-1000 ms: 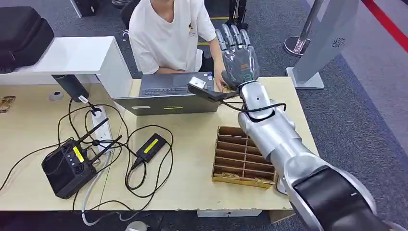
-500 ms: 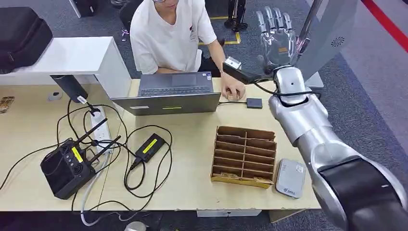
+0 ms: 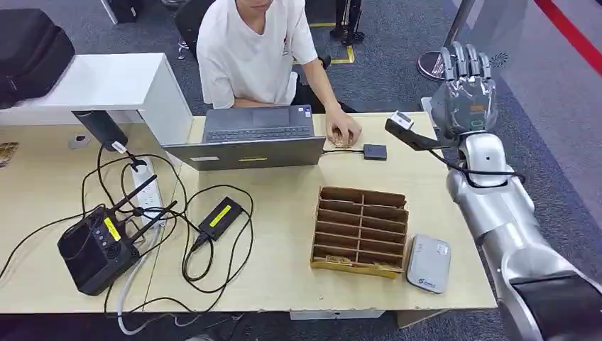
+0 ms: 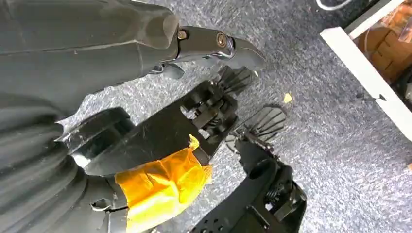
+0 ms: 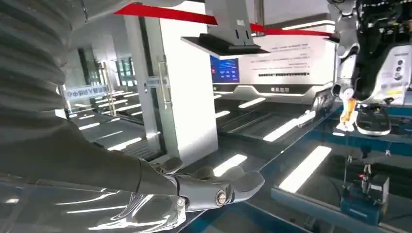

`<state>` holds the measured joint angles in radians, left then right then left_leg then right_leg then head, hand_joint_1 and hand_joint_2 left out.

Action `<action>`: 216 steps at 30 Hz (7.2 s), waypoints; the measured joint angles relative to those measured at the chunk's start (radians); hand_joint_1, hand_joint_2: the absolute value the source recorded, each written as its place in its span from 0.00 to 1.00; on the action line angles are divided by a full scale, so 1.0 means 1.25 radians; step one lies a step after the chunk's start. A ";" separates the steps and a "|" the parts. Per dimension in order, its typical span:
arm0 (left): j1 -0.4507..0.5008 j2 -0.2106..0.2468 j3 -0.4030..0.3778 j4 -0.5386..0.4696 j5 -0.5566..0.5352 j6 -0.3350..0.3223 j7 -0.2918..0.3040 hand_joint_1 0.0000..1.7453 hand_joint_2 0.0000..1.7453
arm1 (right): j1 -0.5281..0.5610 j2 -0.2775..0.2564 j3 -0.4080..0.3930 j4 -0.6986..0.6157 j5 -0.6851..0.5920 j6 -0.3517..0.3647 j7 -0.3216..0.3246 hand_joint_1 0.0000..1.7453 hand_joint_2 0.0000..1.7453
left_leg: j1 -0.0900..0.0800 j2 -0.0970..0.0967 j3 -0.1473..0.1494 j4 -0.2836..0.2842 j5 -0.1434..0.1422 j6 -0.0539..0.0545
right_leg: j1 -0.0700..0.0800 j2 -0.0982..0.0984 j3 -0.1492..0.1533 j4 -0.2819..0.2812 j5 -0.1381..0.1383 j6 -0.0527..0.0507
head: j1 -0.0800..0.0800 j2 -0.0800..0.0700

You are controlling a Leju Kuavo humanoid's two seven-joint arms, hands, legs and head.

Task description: Pass the card to the sensor for recognition and then transmit it.

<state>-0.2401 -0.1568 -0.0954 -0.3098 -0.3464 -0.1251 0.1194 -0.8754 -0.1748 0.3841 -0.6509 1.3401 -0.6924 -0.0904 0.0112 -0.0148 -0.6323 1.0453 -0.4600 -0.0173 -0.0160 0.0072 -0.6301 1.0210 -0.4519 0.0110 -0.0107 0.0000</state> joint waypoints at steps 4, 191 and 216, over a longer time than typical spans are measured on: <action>0.008 0.005 -0.001 -0.007 -0.001 0.005 -0.015 0.00 1.00 | 0.079 -0.023 -0.028 -0.097 0.000 0.000 -0.012 0.00 1.00 | 0.000 0.000 0.000 0.000 0.000 0.000 | 0.000 -0.001 0.000 0.000 0.000 0.000 | 0.000 0.000; 0.105 0.017 -0.016 -0.083 0.003 0.096 -0.142 0.00 1.00 | 0.791 0.080 -0.023 -0.484 -0.230 -0.009 -0.129 0.87 1.00 | 0.000 0.002 0.009 -0.002 -0.004 -0.001 | 0.000 0.001 0.008 0.000 -0.004 -0.001 | 0.000 0.000; 0.145 0.048 -0.082 -0.146 -0.005 0.081 -0.145 0.00 1.00 | 0.725 0.078 -0.020 -0.584 -0.303 0.042 -0.216 0.87 1.00 | 0.000 0.002 0.009 -0.002 -0.004 -0.001 | 0.000 0.001 0.008 0.001 -0.004 -0.001 | 0.000 0.000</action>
<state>-0.0593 -0.0969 -0.1984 -0.4925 -0.3529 -0.0237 -0.0618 0.0314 -0.0778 0.3590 -1.3809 0.9613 -0.6401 -0.3609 0.0112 -0.0118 -0.6207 1.0424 -0.4645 -0.0183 -0.0159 0.0090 -0.6197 1.0216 -0.4571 0.0095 -0.0111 0.0000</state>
